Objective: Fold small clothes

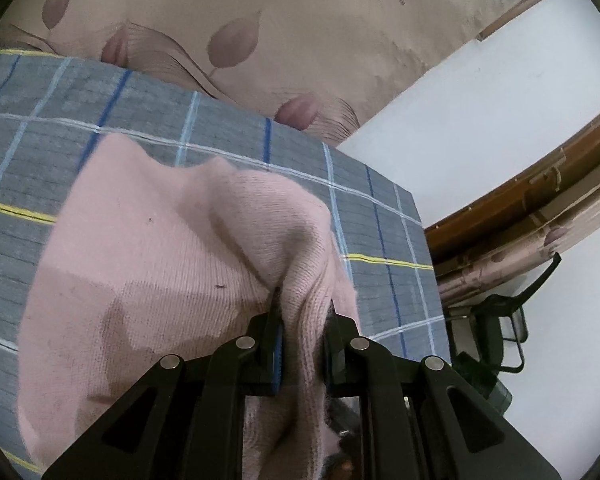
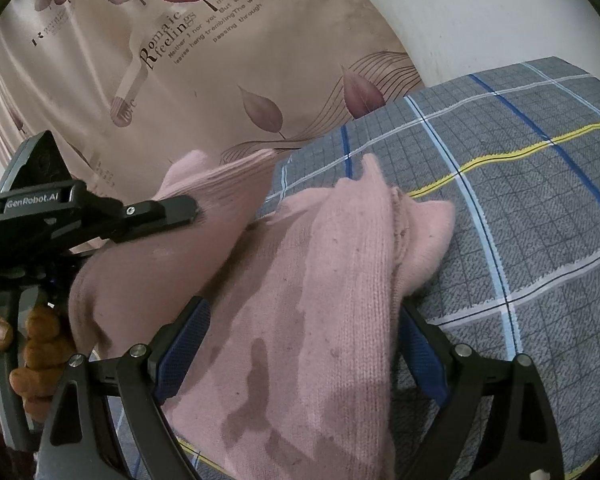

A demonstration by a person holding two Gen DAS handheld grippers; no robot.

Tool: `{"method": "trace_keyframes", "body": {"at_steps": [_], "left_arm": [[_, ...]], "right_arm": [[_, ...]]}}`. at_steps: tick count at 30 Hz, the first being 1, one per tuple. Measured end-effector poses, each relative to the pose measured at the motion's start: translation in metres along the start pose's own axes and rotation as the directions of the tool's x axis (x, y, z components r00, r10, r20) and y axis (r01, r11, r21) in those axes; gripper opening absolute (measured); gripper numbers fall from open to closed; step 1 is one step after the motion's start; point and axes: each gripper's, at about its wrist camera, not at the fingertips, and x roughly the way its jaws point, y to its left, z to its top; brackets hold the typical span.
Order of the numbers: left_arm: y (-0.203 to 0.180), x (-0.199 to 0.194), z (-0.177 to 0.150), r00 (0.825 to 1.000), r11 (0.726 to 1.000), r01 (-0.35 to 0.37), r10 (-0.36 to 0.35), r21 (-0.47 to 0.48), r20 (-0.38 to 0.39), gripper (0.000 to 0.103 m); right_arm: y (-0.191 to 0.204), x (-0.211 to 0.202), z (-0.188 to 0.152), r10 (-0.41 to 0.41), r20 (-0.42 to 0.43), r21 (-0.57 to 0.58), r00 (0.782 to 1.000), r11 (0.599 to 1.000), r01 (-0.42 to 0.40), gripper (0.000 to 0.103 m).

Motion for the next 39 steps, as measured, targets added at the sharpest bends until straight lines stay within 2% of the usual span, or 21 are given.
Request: {"method": "trace_keyframes", "body": {"at_steps": [3, 4, 5, 8, 10, 12, 13, 15, 17, 19, 21, 22, 25, 26, 28, 29, 32, 36, 39], "left_arm": [[-0.004, 0.008, -0.002, 0.999, 0.999, 0.036, -0.036, -0.004, -0.032, 0.017], [-0.005, 0.010, -0.003, 0.997, 0.998, 0.063, -0.064, -0.012, -0.042, 0.019], [-0.005, 0.010, -0.003, 0.991, 0.992, 0.126, -0.128, -0.032, -0.049, 0.019], [-0.016, 0.011, -0.003, 0.960, 0.963, 0.265, -0.269, -0.058, -0.076, 0.020], [-0.031, 0.006, -0.002, 0.951, 0.954, 0.300, -0.299, -0.007, -0.078, 0.020], [-0.043, -0.009, -0.002, 0.917, 0.917, 0.396, -0.394, 0.034, -0.071, 0.020], [-0.046, -0.023, -0.002, 0.912, 0.909, 0.411, -0.409, 0.072, -0.040, 0.022], [-0.047, -0.049, -0.005, 0.916, 0.906, 0.387, -0.398, 0.171, 0.036, 0.026], [-0.036, -0.076, -0.013, 0.933, 0.912, 0.298, -0.341, 0.281, 0.117, 0.033], [-0.014, -0.092, -0.025, 0.942, 0.918, 0.212, -0.283, 0.336, 0.178, 0.044], [0.020, -0.099, -0.041, 0.949, 0.930, 0.121, -0.211, 0.347, 0.236, 0.049], [0.044, -0.100, -0.051, 0.950, 0.940, 0.067, -0.163, 0.335, 0.267, 0.049], [0.095, -0.094, -0.073, 0.952, 0.967, 0.007, -0.085, 0.256, 0.296, 0.049], [0.113, -0.092, -0.080, 0.950, 0.978, 0.014, -0.078, 0.210, 0.304, 0.049], [0.140, -0.090, -0.092, 0.938, 0.988, 0.077, -0.117, 0.131, 0.327, 0.049], [0.150, -0.089, -0.098, 0.927, 0.990, 0.102, -0.130, 0.098, 0.352, 0.049], [0.166, -0.083, -0.104, 0.914, 0.985, 0.170, -0.165, 0.019, 0.370, 0.049], [0.165, -0.078, -0.104, 0.918, 0.981, 0.191, -0.189, 0.031, 0.349, 0.051], [0.162, -0.078, -0.104, 0.920, 0.980, 0.192, -0.197, 0.049, 0.338, 0.053]], "right_arm": [[0.000, -0.001, 0.000, 0.001, -0.001, 0.001, 1.000, 1.000, -0.001, 0.091], [0.000, -0.001, 0.000, 0.002, 0.000, 0.003, 1.000, 1.000, -0.002, 0.091], [0.000, -0.001, 0.000, 0.003, 0.000, 0.006, 1.000, 1.000, -0.003, 0.092], [0.000, 0.001, 0.000, -0.001, -0.006, 0.009, 1.000, 1.000, 0.001, 0.092], [0.000, 0.000, 0.000, 0.001, -0.002, 0.009, 1.000, 1.000, -0.001, 0.092], [-0.003, 0.000, 0.001, 0.008, -0.004, 0.025, 1.000, 1.000, -0.008, 0.092], [-0.006, -0.001, 0.001, 0.016, -0.005, 0.038, 1.000, 0.999, -0.016, 0.092], [-0.016, -0.004, 0.002, 0.036, 0.001, 0.095, 0.999, 0.995, -0.036, 0.092], [-0.028, -0.014, 0.002, 0.062, 0.027, 0.159, 0.998, 0.985, -0.065, 0.092], [-0.032, -0.035, 0.000, 0.094, 0.091, 0.188, 0.991, 0.976, -0.110, 0.093], [-0.024, -0.051, -0.001, 0.147, 0.112, 0.172, 0.983, 0.971, -0.165, 0.093], [-0.016, -0.053, 0.000, 0.180, 0.089, 0.158, 0.980, 0.969, -0.192, 0.093], [0.012, -0.034, 0.004, 0.236, -0.055, 0.117, 0.970, 0.966, -0.229, 0.093], [0.020, -0.026, 0.005, 0.235, -0.093, 0.104, 0.968, 0.969, -0.225, 0.093], [0.037, -0.006, 0.007, 0.193, -0.158, 0.069, 0.968, 0.980, -0.184, 0.093], [0.042, 0.003, 0.009, 0.172, -0.181, 0.059, 0.968, 0.985, -0.163, 0.093], [0.045, 0.028, 0.014, 0.117, -0.226, 0.078, 0.967, 0.992, -0.102, 0.093], [0.056, 0.043, 0.029, 0.129, -0.212, 0.096, 0.969, 0.989, -0.111, 0.093], [0.070, 0.057, 0.039, 0.100, -0.227, 0.076, 0.969, 0.993, -0.085, 0.093]]}}
